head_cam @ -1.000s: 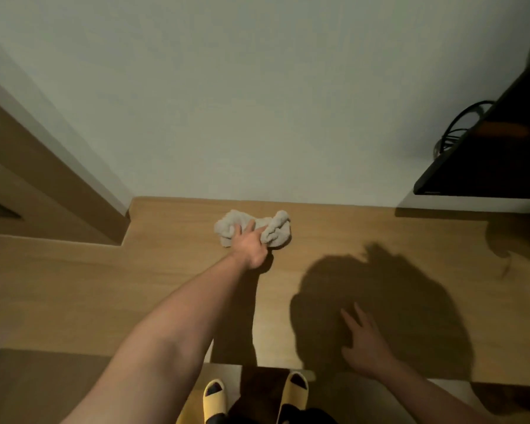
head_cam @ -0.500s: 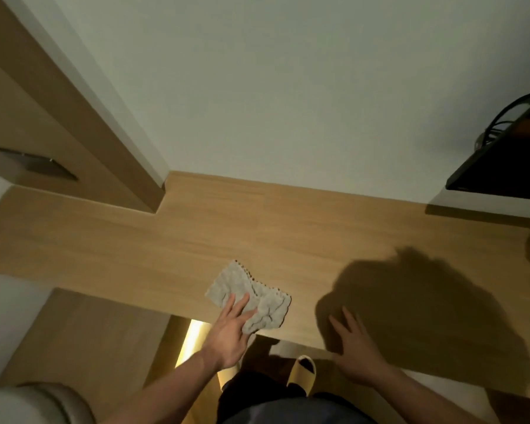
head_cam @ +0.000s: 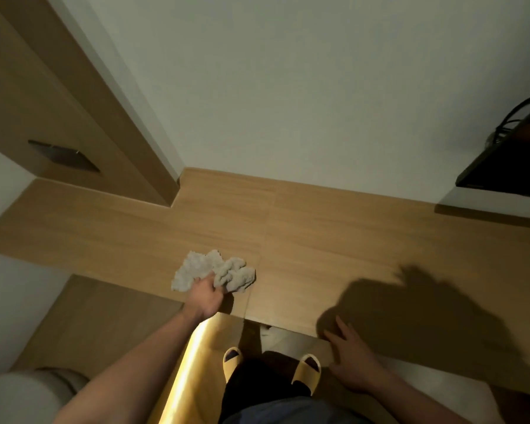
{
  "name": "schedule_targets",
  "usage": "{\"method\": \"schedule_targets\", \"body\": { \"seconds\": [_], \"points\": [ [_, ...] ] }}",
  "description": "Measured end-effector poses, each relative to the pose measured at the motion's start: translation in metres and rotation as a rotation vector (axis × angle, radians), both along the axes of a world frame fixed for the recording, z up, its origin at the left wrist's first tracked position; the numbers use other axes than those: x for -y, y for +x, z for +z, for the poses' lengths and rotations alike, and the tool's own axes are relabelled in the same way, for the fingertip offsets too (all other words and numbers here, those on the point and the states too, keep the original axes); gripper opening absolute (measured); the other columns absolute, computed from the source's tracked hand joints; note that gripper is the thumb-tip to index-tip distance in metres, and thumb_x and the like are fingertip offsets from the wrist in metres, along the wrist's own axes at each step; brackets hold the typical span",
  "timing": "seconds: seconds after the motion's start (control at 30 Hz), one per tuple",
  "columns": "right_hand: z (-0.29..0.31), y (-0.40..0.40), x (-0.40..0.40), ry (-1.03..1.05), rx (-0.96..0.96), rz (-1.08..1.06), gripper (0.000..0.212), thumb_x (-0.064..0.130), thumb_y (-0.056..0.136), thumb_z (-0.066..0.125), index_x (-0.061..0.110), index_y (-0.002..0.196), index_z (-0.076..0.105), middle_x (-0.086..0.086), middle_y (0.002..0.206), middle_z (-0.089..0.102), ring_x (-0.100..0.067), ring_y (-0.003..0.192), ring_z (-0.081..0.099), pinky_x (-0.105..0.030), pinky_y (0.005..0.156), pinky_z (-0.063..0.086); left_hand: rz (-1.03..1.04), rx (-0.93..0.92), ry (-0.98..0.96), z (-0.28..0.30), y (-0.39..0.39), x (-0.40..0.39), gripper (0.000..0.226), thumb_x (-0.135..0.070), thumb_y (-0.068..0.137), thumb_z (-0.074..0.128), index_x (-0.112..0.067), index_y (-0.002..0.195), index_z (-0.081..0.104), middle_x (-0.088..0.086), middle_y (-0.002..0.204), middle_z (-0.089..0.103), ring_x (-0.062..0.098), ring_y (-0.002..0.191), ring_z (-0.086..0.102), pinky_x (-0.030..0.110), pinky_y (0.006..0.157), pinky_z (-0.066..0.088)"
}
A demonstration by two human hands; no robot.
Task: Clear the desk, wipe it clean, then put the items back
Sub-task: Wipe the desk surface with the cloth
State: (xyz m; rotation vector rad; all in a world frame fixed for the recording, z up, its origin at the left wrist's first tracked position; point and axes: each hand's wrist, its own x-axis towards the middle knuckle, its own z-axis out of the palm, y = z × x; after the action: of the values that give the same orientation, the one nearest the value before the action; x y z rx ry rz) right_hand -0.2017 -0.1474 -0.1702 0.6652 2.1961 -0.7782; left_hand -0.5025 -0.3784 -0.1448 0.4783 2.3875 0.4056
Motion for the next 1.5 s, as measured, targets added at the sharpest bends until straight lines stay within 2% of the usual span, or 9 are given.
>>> {"method": "schedule_targets", "body": {
  "seconds": [0.1,0.27,0.33,0.43,0.6,0.73,1.03,1.33,1.5],
  "points": [
    [-0.001,0.005,0.004,-0.002,-0.031,-0.037,0.077,0.047,0.095,0.058,0.030,0.163,0.024,-0.002,0.172,-0.011,-0.029,0.159,0.002,-0.042,0.127,0.022,-0.095,-0.057,-0.003,-0.006,0.038,-0.015,0.037,-0.026,0.106,0.041,-0.020,0.137,0.060,0.008,0.150,0.050,0.034,0.145,0.036,0.044,0.126,0.014],
    [0.000,0.017,0.006,0.021,-0.070,-0.143,0.082,0.040,0.093,0.063,0.026,0.163,0.024,-0.002,0.172,-0.008,-0.027,0.159,0.002,-0.036,0.127,0.020,-0.442,-0.077,-0.057,0.006,0.124,-0.059,0.053,-0.027,0.108,0.035,-0.020,0.160,0.032,0.004,0.170,0.016,0.023,0.158,-0.005,0.042,0.128,-0.009],
    [0.000,0.023,0.008,0.052,-0.075,-0.182,0.084,0.033,0.093,0.064,0.027,0.164,0.019,-0.002,0.172,-0.011,-0.028,0.159,-0.003,-0.036,0.128,0.016,-0.568,-0.036,-0.003,0.008,0.142,-0.074,0.053,-0.023,0.106,0.037,-0.021,0.159,0.034,0.003,0.168,0.023,0.015,0.156,-0.008,0.040,0.127,-0.014],
    [-0.002,0.032,0.013,0.089,-0.094,-0.235,0.088,0.028,0.092,0.065,0.030,0.164,0.016,0.001,0.171,-0.014,-0.028,0.158,-0.007,-0.041,0.128,0.017,-0.622,-0.004,0.062,0.010,0.146,-0.083,0.052,-0.017,0.104,0.043,-0.020,0.156,0.041,-0.002,0.166,0.029,0.019,0.159,0.002,0.036,0.129,-0.007],
    [0.002,0.029,0.016,0.084,-0.074,-0.259,0.084,0.034,0.098,0.062,0.025,0.165,0.013,-0.001,0.171,-0.015,-0.031,0.158,-0.010,-0.041,0.127,0.015,-0.311,-0.193,0.252,0.003,0.096,-0.049,0.053,-0.020,0.101,0.045,-0.024,0.153,0.045,-0.005,0.167,0.028,0.022,0.159,0.006,0.039,0.130,0.007],
    [-0.001,0.023,0.036,0.071,-0.076,-0.259,0.086,0.041,0.098,0.059,0.022,0.166,0.009,-0.004,0.171,-0.017,-0.034,0.157,-0.013,-0.043,0.127,0.012,-0.228,-0.239,0.041,-0.025,0.050,0.012,0.060,-0.040,0.097,0.025,-0.025,0.150,0.048,0.004,0.159,0.044,0.027,0.155,0.023,0.044,0.129,0.012],
    [0.000,0.017,0.078,-0.038,-0.104,-0.455,0.079,0.033,0.098,0.063,0.028,0.164,0.021,0.006,0.172,-0.008,-0.022,0.156,0.018,-0.032,0.118,0.034,-0.452,-0.163,-0.040,-0.033,0.097,0.015,0.058,-0.036,0.106,0.030,-0.023,0.162,0.025,0.002,0.168,0.015,0.026,0.159,0.001,0.040,0.129,-0.003],
    [0.000,0.081,0.092,0.076,-0.072,-0.636,0.088,0.047,0.084,0.066,0.035,0.161,0.027,0.010,0.170,0.006,-0.023,0.156,0.021,-0.036,0.121,0.033,-0.796,-0.004,-0.105,-0.030,0.146,-0.068,0.079,-0.028,0.099,0.040,-0.036,0.163,-0.005,0.013,0.172,-0.006,0.049,0.153,-0.018,0.060,0.126,0.005],
    [-0.011,0.133,0.090,0.092,-0.032,-0.723,0.087,0.053,0.080,0.051,0.043,0.161,0.021,0.004,0.171,0.012,-0.023,0.156,0.018,-0.036,0.123,0.027,-0.888,0.038,-0.212,-0.045,0.155,-0.096,0.079,-0.044,0.099,0.042,-0.031,0.164,-0.003,0.009,0.172,-0.008,0.044,0.153,-0.022,0.059,0.126,0.002]
  ]
}}
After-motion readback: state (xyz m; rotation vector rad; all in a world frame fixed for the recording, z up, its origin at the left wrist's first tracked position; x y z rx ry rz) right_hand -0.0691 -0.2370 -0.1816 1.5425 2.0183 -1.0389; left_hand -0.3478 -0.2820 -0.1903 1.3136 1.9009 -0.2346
